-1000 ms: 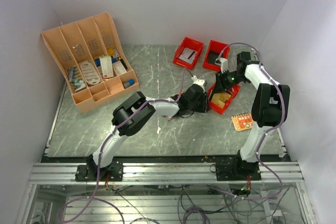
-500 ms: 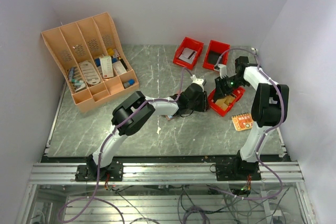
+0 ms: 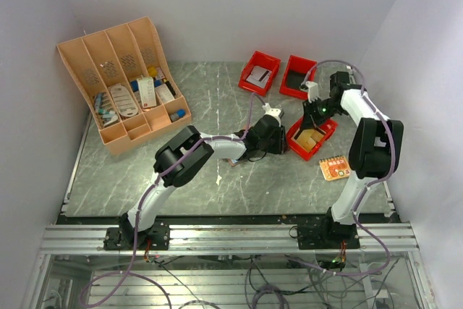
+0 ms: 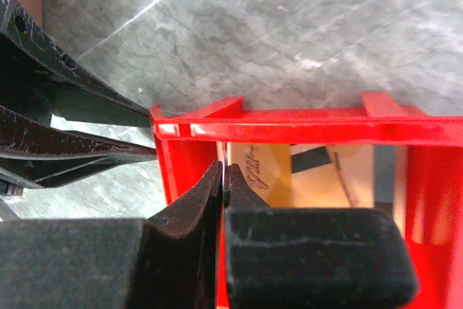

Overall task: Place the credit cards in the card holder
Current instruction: Pick up the credit card from the storage box.

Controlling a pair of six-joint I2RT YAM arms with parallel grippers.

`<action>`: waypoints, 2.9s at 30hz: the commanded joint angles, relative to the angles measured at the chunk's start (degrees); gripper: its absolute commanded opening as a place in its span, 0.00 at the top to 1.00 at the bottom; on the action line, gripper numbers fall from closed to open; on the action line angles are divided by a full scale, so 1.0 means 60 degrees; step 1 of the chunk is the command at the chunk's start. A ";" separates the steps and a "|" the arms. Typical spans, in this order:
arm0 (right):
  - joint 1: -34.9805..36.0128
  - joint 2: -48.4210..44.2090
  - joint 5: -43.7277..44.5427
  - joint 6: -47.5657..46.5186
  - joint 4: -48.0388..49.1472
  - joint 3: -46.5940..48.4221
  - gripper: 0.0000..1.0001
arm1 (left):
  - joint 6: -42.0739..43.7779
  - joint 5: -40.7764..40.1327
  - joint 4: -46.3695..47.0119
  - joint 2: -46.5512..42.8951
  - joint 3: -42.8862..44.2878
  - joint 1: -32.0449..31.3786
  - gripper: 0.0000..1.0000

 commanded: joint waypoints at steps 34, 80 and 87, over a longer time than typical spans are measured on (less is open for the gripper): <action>-0.0734 -0.2139 -0.6246 0.1141 -0.0138 -0.0768 1.00 | -0.0668 0.0697 0.5226 -0.6624 -0.6960 0.1231 0.37; 0.1828 -0.3690 -0.7245 1.2403 1.2542 -0.5771 1.00 | -0.4972 0.0735 1.2505 -0.4516 -0.9112 0.0856 0.54; 0.1895 -0.3759 -0.7301 1.1100 1.1180 -0.5492 1.00 | -0.4505 0.1134 1.2506 -0.4321 -0.8970 0.0908 0.93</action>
